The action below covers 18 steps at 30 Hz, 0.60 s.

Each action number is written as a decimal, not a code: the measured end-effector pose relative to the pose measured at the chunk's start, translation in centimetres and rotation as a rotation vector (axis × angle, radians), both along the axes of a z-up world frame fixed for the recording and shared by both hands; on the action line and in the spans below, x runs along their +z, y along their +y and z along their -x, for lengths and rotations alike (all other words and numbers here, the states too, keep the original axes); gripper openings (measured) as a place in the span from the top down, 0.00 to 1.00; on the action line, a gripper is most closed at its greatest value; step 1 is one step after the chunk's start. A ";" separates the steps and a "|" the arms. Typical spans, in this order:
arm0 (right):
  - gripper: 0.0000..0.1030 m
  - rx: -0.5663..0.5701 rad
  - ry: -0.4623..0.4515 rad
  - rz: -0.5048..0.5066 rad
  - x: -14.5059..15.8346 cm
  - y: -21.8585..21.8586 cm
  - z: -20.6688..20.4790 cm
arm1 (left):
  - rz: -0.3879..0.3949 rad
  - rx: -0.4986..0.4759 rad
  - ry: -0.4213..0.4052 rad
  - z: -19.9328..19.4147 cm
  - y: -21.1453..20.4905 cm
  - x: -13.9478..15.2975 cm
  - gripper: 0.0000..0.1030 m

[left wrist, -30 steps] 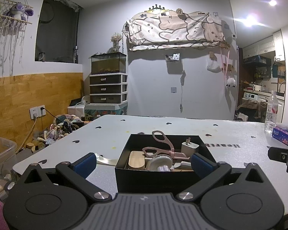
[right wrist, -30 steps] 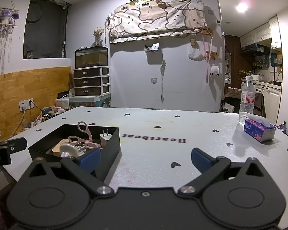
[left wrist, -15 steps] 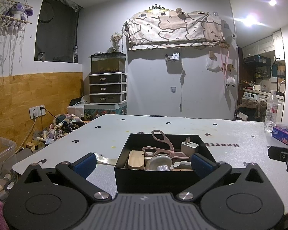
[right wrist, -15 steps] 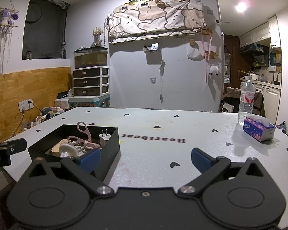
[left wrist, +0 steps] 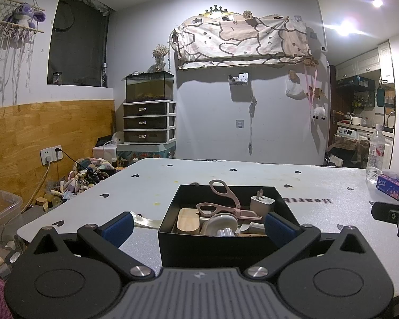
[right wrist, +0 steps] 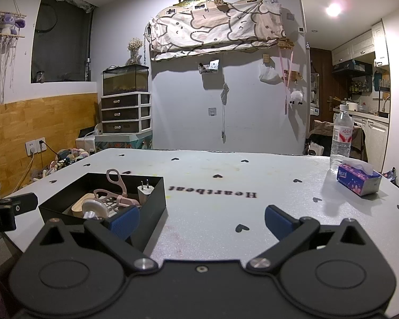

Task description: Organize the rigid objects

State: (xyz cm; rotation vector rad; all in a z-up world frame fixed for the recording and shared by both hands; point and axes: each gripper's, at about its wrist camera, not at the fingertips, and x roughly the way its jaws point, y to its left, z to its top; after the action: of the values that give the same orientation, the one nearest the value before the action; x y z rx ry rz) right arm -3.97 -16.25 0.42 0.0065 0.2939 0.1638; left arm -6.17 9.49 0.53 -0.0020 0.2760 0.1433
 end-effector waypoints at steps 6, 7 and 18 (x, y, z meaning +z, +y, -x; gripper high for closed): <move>0.01 -0.002 0.000 0.000 0.0 0.0 0.0 | -0.001 0.000 0.000 0.0 0.1 0.1 0.00; 0.01 -0.002 0.001 0.000 0.0 0.0 0.0 | -0.001 0.001 0.000 0.0 0.0 0.1 0.00; 0.01 -0.001 0.001 -0.001 0.0 0.0 0.0 | -0.001 0.000 0.000 0.0 0.0 0.2 0.00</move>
State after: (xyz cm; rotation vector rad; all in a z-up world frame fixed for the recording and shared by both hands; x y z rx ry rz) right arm -4.00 -16.30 0.41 0.0074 0.2949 0.1626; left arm -6.14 9.52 0.69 -0.0012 0.2763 0.1433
